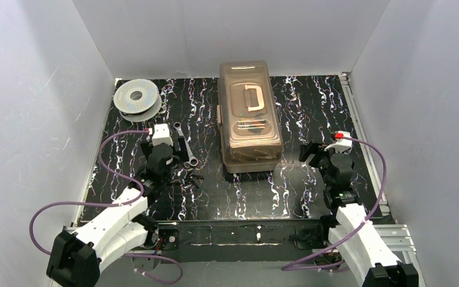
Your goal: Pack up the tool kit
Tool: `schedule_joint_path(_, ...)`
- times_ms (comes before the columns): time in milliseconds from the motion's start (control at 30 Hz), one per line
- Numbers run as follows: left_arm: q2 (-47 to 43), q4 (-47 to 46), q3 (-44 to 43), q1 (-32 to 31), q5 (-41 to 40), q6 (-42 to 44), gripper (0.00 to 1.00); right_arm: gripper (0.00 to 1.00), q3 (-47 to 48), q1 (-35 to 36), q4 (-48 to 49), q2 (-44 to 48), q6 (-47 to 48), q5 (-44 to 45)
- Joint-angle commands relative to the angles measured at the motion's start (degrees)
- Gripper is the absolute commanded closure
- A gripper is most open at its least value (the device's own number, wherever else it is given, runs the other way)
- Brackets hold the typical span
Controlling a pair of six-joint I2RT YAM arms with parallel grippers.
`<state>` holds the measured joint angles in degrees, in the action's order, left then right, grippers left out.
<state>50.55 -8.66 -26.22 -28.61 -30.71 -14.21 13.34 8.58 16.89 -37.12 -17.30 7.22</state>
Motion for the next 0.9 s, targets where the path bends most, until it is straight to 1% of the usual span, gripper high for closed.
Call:
schedule_joint_path(0,-6.2,-10.1,6.7,-0.7,-12.3,8.6,0.02,0.12,2.6,-0.3,5.6,-1.2,6.4,5.4)
schedule_joint_path(67,-7.5,-18.0,11.2,-0.8,-15.0,12.8,0.02,0.13,0.8,-0.2,7.3,-2.3,7.9,6.3)
schedule_joint_path(100,-7.9,-19.6,12.7,-0.8,-16.6,13.8,0.02,0.14,-0.5,-0.2,8.7,-3.1,8.2,6.9)
schedule_joint_path(167,-7.8,-21.6,14.8,-0.8,-17.3,14.0,0.02,0.15,-2.2,-0.3,12.6,-5.3,9.8,8.0)
schedule_joint_path(233,-5.9,-26.4,17.2,-0.8,-14.7,16.7,0.02,0.16,-4.0,-0.3,19.8,-9.2,10.6,10.2)
schedule_joint_path(300,0.5,-35.6,19.6,-0.3,-13.4,19.8,0.02,0.16,-6.6,-0.3,31.9,-15.1,10.5,11.7)
schedule_joint_path(333,4.2,-40.1,20.0,0.5,-13.1,20.2,0.02,0.16,-7.2,-0.3,35.8,-18.8,10.1,12.8)
schedule_joint_path(367,7.9,-42.8,19.8,1.5,-12.5,19.7,0.02,0.16,-5.4,-0.3,36.1,-22.2,9.7,14.3)
schedule_joint_path(433,14.6,-46.8,18.6,4.0,-10.8,17.2,0.02,0.20,-0.5,-0.5,28.0,-25.4,9.7,12.4)
schedule_joint_path(533,20.4,-56.2,19.4,5.8,-7.9,18.5,0.02,0.24,2.5,-0.9,25.5,-28.2,11.5,12.4)
schedule_joint_path(600,20.5,-56.1,19.4,6.5,-4.9,18.9,0.02,0.27,0.2,-0.9,33.6,-29.5,16.4,11.6)
schedule_joint_path(667,19.6,-50.7,17.6,8.3,0.0,17.9,0.04,0.27,-1.5,-1.3,38.4,-31.8,17.1,11.3)
schedule_joint_path(733,20.5,-44.8,14.3,11.0,3.0,16.1,0.08,0.26,-3.5,-2.1,49.3,-36.5,17.1,11.3)
schedule_joint_path(800,21.9,-40.6,11.4,13.1,6.1,15.8,0.13,0.25,-2.4,-4.6,46.6,-38.5,13.9,11.1)
schedule_joint_path(867,22.5,-39.1,10.4,14.1,7.6,15.6,0.15,0.24,-0.9,-5.5,45.9,-39.7,13.5,11.1)
